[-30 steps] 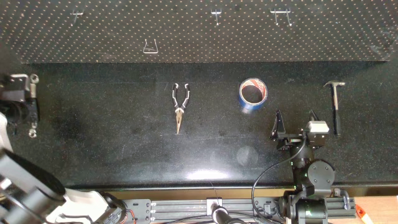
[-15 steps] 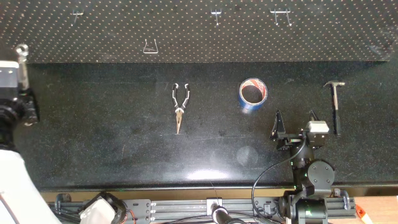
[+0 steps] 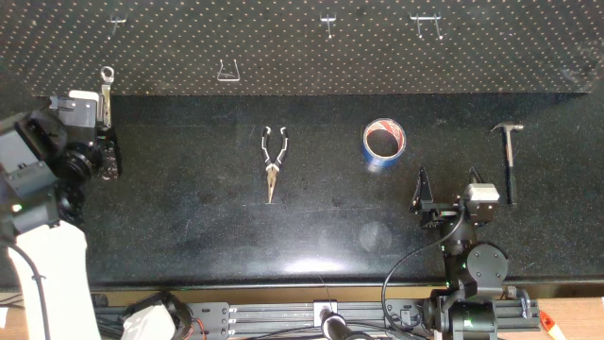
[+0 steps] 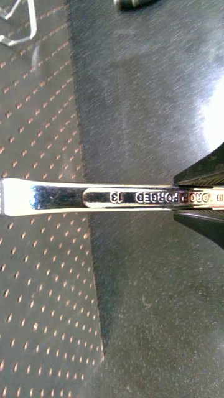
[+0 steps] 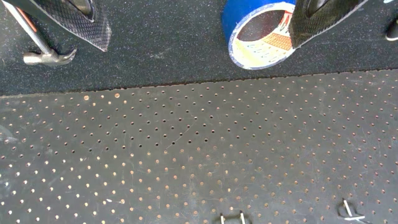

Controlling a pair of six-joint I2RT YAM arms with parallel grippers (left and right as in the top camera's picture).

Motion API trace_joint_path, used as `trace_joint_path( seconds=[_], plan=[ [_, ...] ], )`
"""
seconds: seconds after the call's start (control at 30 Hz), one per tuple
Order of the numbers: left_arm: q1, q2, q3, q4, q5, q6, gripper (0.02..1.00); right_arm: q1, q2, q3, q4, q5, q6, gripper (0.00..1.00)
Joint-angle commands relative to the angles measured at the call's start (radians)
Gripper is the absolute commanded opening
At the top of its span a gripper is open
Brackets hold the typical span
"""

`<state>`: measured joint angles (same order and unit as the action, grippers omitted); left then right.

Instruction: Place Tools Onto Pegboard

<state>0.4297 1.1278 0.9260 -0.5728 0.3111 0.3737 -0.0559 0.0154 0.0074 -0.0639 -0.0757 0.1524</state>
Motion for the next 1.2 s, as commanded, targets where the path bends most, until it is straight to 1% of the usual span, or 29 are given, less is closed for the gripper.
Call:
trace_joint_path(
  seconds=[0.03, 0.23, 0.33, 0.57, 0.93, 1.07, 1.2],
  plan=[
    [-0.007, -0.117, -0.112, 0.109, -0.046, -0.097, 0.027, 0.007, -0.005, -0.003, -0.006, 0.009, 0.011, 0.932],
    [-0.007, -0.173, -0.232, 0.203, -0.046, -0.096, 0.027, 0.007, -0.005, -0.003, -0.006, 0.009, 0.011, 0.932],
    [-0.008, -0.172, -0.259, 0.291, -0.046, -0.096, 0.025, 0.007, -0.005, -0.003, -0.006, 0.009, 0.011, 0.932],
    [-0.096, -0.154, -0.263, 0.434, -0.046, -0.097, 0.027, 0.007, -0.005, -0.003, -0.006, 0.009, 0.011, 0.932],
    [-0.111, -0.119, -0.263, 0.533, -0.050, -0.134, 0.025, 0.007, -0.005, -0.003, -0.006, 0.009, 0.011, 0.934],
    [-0.111, -0.096, -0.262, 0.554, -0.098, -0.134, 0.025, 0.007, -0.005, -0.003, -0.006, 0.009, 0.011, 0.932],
    [-0.111, -0.081, -0.262, 0.589, -0.098, -0.134, 0.027, 0.007, -0.005, -0.003, -0.006, 0.009, 0.011, 0.932]
  ],
)
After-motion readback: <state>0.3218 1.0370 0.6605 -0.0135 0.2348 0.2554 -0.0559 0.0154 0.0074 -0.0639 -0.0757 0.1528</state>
